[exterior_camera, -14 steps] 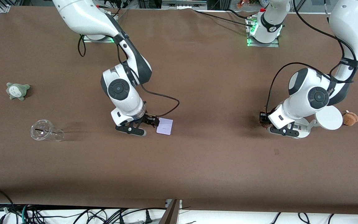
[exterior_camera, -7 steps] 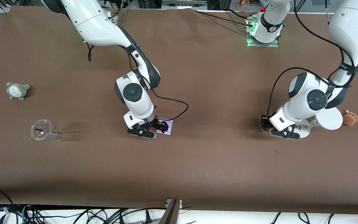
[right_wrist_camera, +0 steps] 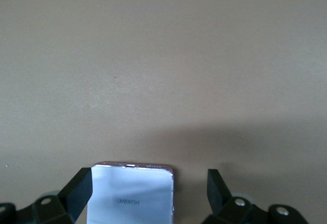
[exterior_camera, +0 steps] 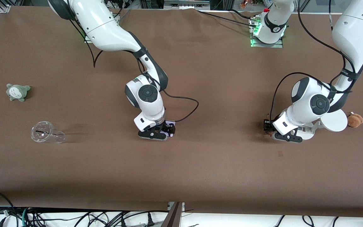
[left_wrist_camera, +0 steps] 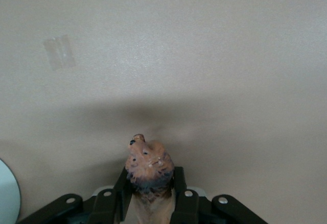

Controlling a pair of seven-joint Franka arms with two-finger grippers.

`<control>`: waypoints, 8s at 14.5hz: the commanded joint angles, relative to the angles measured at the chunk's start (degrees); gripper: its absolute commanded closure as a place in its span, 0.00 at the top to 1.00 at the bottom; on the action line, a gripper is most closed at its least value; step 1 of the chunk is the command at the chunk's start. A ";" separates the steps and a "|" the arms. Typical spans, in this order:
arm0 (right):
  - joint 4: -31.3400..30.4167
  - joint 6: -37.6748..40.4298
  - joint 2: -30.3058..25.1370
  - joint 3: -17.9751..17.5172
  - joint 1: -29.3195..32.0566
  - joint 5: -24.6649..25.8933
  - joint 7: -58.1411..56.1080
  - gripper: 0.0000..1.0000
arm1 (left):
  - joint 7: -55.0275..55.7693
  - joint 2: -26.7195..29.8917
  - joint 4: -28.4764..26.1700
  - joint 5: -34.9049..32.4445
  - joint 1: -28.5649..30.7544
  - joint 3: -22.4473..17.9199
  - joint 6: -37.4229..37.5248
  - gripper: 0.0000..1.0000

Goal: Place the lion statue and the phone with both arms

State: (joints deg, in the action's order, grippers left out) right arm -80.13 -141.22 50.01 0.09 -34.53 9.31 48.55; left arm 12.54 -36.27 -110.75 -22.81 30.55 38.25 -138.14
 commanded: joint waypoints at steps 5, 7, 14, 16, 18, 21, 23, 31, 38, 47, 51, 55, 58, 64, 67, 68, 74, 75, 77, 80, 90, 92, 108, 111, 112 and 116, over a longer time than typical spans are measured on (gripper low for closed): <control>4.19 -0.02 3.78 0.70 -2.21 0.98 0.76 0.99 | 1.96 0.41 0.62 -2.15 -3.82 -3.43 0.16 0.00; 4.19 0.07 3.96 0.70 -2.21 0.98 0.76 0.99 | 1.96 0.41 0.89 -2.24 -5.40 -5.46 0.16 0.00; 4.19 0.07 4.83 0.61 -2.47 0.80 0.14 0.99 | 2.05 1.02 0.89 -2.07 -4.97 -5.29 0.15 1.00; 4.19 0.07 4.83 0.52 -2.48 0.63 0.05 0.99 | 2.14 2.77 0.80 -1.80 -4.88 -5.12 1.03 1.00; 4.19 0.33 4.92 0.43 -2.48 0.54 -0.03 0.99 | 1.79 5.75 0.88 -1.10 -3.57 -3.28 5.58 1.00; 4.02 0.42 4.92 0.17 -2.48 0.10 -0.12 0.99 | 1.70 11.20 0.97 1.00 2.65 5.66 13.49 1.00; 3.93 1.38 4.66 0.08 -2.74 0.01 -0.04 0.99 | 1.61 13.84 1.15 3.11 8.97 13.39 17.28 1.00; 3.93 9.87 0.81 -1.84 3.39 -4.09 -14.39 0.10 | 1.43 16.67 20.64 3.47 20.52 30.48 47.42 1.00; 0.34 28.54 -11.41 -1.50 15.88 -10.19 -41.66 0.10 | -1.37 29.12 22.60 15.65 15.72 18.94 49.64 1.00; -17.07 11.41 -15.91 8.34 19.49 -10.18 -58.74 0.10 | -7.86 35.21 20.75 22.71 -14.44 -22.56 51.39 1.00; -16.81 7.55 -13.19 8.26 22.74 -10.36 -60.85 0.10 | -9.11 36.61 16.28 22.72 -26.47 -37.95 50.78 1.00; -16.90 5.61 -12.22 8.08 23.19 -10.80 -60.94 0.10 | -9.11 37.41 15.65 22.72 -32.13 -43.26 51.04 1.00; -16.99 3.68 -10.73 8.08 23.19 -10.89 -60.94 0.10 | -8.50 36.97 15.92 22.37 -32.74 -42.74 50.78 1.00; -16.99 1.56 -8.88 7.90 24.07 -11.15 -61.03 0.19 | -8.67 36.44 17.76 21.84 -32.74 -41.24 50.69 1.00; -16.99 1.12 -8.35 7.90 24.51 -11.15 -60.94 0.72 | -8.41 33.03 22.05 22.28 -32.83 -41.33 50.78 1.00; -16.99 1.12 -8.35 7.90 24.59 -11.15 -60.94 0.80 | -8.76 32.32 23.29 22.37 -32.83 -41.33 50.95 1.00; -16.73 9.53 -13.34 7.82 24.68 -11.24 -60.15 1.00 | -8.41 32.57 23.74 22.72 -32.83 -41.15 51.31 1.00; -16.73 12.78 -15.53 7.82 24.68 -11.24 -59.54 1.00 | -8.41 32.58 23.74 22.63 -32.92 -40.54 51.31 1.00; -16.46 22.78 -22.29 7.90 24.68 -11.24 -57.27 1.00 | -8.32 32.58 23.74 22.63 -32.92 -40.45 51.31 1.00; -14.62 35.89 -31.53 8.08 24.68 -10.98 -55.06 1.00 | -8.32 32.75 23.74 22.72 -32.92 -39.49 51.31 1.00; -13.02 61.23 -50.17 8.70 25.29 -8.43 -49.70 1.00 | -8.32 32.84 23.83 22.63 -32.92 -39.22 51.22 1.00; -15.22 62.82 -52.63 6.95 27.30 -8.25 -48.91 1.00 | -8.32 32.84 23.83 22.72 -32.92 -39.22 51.22 1.00; -16.73 60.19 -53.26 1.49 32.59 -7.99 -48.64 1.00 | -8.32 32.75 23.83 22.46 -32.74 -38.25 50.43 1.00; -16.55 60.18 -53.26 1.49 32.59 -7.99 -48.64 1.00 | -8.32 32.75 23.83 22.46 -32.74 -38.25 50.43 1.00; -16.55 60.18 -53.26 1.49 32.59 -7.99 -48.64 1.00 | -8.32 32.75 23.83 22.46 -32.74 -38.25 50.43 1.00; -16.98 60.19 -53.43 1.40 32.59 -7.90 -48.64 1.00 | -8.32 32.75 23.83 22.46 -32.66 -38.25 50.43 1.00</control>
State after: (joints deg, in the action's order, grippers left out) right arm -95.87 -80.49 -2.42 2.41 -2.61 0.76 -0.65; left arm 4.32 -2.86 -88.39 -1.31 -2.18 0.16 -87.86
